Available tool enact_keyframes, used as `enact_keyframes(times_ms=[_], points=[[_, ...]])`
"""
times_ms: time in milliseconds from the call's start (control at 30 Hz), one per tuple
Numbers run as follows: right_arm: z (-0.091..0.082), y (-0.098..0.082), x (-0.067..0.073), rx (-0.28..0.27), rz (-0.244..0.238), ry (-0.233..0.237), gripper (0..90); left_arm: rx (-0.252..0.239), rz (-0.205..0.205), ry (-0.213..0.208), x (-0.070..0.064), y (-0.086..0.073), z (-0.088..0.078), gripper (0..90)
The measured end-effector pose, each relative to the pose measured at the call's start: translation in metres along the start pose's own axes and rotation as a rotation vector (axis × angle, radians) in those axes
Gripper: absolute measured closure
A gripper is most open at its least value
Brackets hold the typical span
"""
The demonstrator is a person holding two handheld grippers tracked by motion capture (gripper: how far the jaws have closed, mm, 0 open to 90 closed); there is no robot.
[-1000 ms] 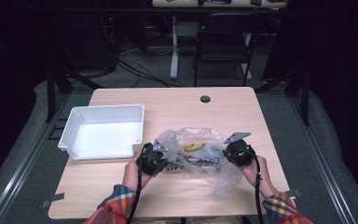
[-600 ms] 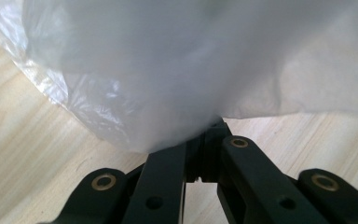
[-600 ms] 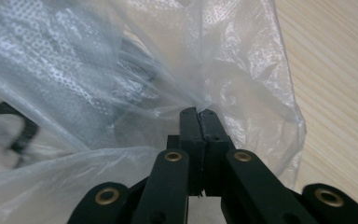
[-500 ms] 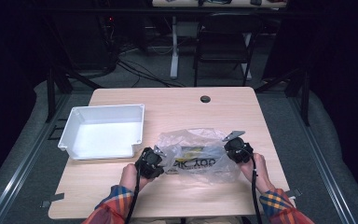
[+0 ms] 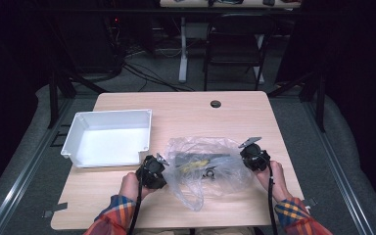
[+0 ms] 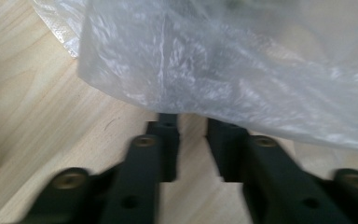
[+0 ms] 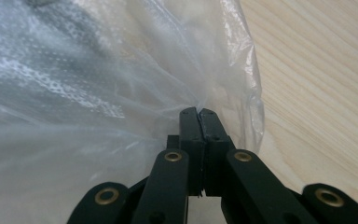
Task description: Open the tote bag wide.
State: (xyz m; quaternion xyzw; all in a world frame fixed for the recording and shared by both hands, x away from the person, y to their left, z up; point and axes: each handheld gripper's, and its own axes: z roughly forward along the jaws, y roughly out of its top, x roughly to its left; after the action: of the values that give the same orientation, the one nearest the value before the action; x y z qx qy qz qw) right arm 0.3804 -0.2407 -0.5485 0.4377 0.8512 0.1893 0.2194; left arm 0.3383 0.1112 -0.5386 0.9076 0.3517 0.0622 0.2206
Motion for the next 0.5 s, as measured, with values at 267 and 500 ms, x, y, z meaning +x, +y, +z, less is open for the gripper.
enact_keyframes(times_ms=[267,500], points=[[-0.010,0.001,0.000,-0.041,0.022,0.044,90.0,-0.072,-0.056,-0.064,0.004,-0.013,-0.030,37.8],[-0.015,0.002,0.000,-0.060,0.027,0.062,89.9,-0.191,-0.044,-0.028,-0.006,-0.011,-0.056,30.2]])
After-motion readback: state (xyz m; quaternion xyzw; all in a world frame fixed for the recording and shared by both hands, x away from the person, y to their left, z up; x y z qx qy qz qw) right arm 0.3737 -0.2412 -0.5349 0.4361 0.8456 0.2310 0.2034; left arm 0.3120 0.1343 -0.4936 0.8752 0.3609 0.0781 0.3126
